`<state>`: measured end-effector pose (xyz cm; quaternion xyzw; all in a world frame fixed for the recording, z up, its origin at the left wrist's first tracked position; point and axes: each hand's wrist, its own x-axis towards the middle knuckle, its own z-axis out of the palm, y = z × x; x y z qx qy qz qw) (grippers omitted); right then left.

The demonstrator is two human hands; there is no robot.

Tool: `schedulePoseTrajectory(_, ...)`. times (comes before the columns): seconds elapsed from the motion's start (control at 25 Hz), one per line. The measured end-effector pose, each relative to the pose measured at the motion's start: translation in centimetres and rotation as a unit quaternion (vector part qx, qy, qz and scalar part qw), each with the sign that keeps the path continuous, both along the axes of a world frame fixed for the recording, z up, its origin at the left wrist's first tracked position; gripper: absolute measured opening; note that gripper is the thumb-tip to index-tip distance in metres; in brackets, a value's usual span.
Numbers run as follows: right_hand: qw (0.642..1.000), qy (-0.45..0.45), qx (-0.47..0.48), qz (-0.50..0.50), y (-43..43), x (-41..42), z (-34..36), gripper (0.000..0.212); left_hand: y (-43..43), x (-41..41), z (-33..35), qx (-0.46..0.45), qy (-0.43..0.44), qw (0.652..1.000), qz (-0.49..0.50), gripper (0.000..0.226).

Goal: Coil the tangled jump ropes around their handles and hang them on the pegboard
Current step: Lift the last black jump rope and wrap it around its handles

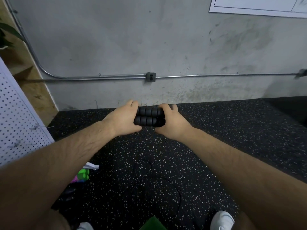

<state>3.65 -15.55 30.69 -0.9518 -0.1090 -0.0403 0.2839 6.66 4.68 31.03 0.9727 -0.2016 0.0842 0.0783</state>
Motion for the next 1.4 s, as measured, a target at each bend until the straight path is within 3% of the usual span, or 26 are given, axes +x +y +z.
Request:
schedulePoseTrajectory(0.36,0.998,-0.035,-0.054,-0.009,-0.7,-0.6,0.2,0.069,-1.0,-1.8,0.2,-0.003,-0.032,0.998,-0.053,0.07)
schedulePoseTrajectory(0.56,0.991,-0.036,-0.118,0.05,-1.6,-1.8,-0.2,0.073,-1.2,-3.2,-0.1,0.09,-0.062,0.994,-0.032,0.074)
schedulePoseTrajectory(0.72,0.966,-0.111,-0.223,0.068,-2.5,-2.6,-0.7,0.078,-1.2,-3.6,-0.9,0.142,-0.109,0.981,-0.074,0.083)
schedulePoseTrajectory(0.84,0.973,-0.111,-0.173,0.105,-3.0,-2.7,-0.8,0.076,-1.2,-3.8,-1.4,0.116,-0.08,0.984,-0.107,0.09)
schedulePoseTrajectory(1.04,0.979,-0.148,-0.076,0.119,-1.8,-2.0,-1.4,0.064,-0.3,-3.6,-1.3,-0.037,-0.001,0.993,-0.114,0.083)
schedulePoseTrajectory(1.24,0.982,-0.148,0.007,0.114,-0.1,-1.3,-1.7,0.068,1.6,-1.8,-0.7,0.056,-0.05,0.988,-0.132,0.094)
schedulePoseTrajectory(1.4,0.974,0.0,0.224,0.015,1.4,0.1,-2.1,0.088,2.8,-0.8,0.0,0.068,-0.052,0.989,-0.122,0.078)
